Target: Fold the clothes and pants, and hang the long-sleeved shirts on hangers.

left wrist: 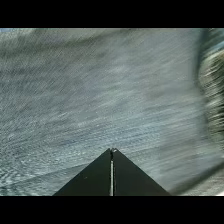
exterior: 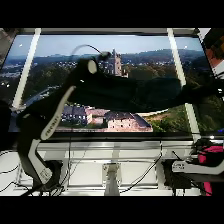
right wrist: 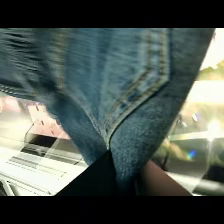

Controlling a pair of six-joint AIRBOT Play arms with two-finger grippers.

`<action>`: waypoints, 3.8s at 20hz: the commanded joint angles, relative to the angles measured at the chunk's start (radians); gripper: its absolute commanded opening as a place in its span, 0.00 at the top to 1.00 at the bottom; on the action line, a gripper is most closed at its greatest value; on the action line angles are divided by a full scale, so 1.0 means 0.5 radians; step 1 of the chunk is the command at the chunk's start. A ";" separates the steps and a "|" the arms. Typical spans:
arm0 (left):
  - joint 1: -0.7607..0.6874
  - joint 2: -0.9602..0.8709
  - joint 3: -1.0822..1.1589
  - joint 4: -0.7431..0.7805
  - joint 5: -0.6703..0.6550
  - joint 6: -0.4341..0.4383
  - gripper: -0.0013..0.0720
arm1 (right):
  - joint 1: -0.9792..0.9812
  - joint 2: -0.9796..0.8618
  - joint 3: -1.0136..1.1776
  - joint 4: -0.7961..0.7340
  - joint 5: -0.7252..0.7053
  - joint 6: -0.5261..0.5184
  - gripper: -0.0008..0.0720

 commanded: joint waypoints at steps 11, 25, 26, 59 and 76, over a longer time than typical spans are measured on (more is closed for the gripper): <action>0.184 0.419 0.002 0.075 0.290 -0.008 0.96 | 0.348 0.534 -0.002 0.542 -0.517 0.075 0.97; 0.837 0.893 0.002 0.062 0.245 -0.060 0.96 | 2.536 -0.592 0.532 0.064 -1.980 0.001 0.49; 0.842 0.894 0.002 0.061 0.237 -0.059 0.96 | 2.467 -0.568 0.590 0.034 -1.827 0.014 0.57; 1.104 1.540 0.002 0.061 -0.213 0.156 0.32 | 0.666 -0.394 -0.555 1.093 -1.184 -0.042 0.97; 1.104 1.540 0.002 0.061 -0.213 0.156 0.32 | -1.317 0.155 -0.447 0.105 -0.085 0.430 0.16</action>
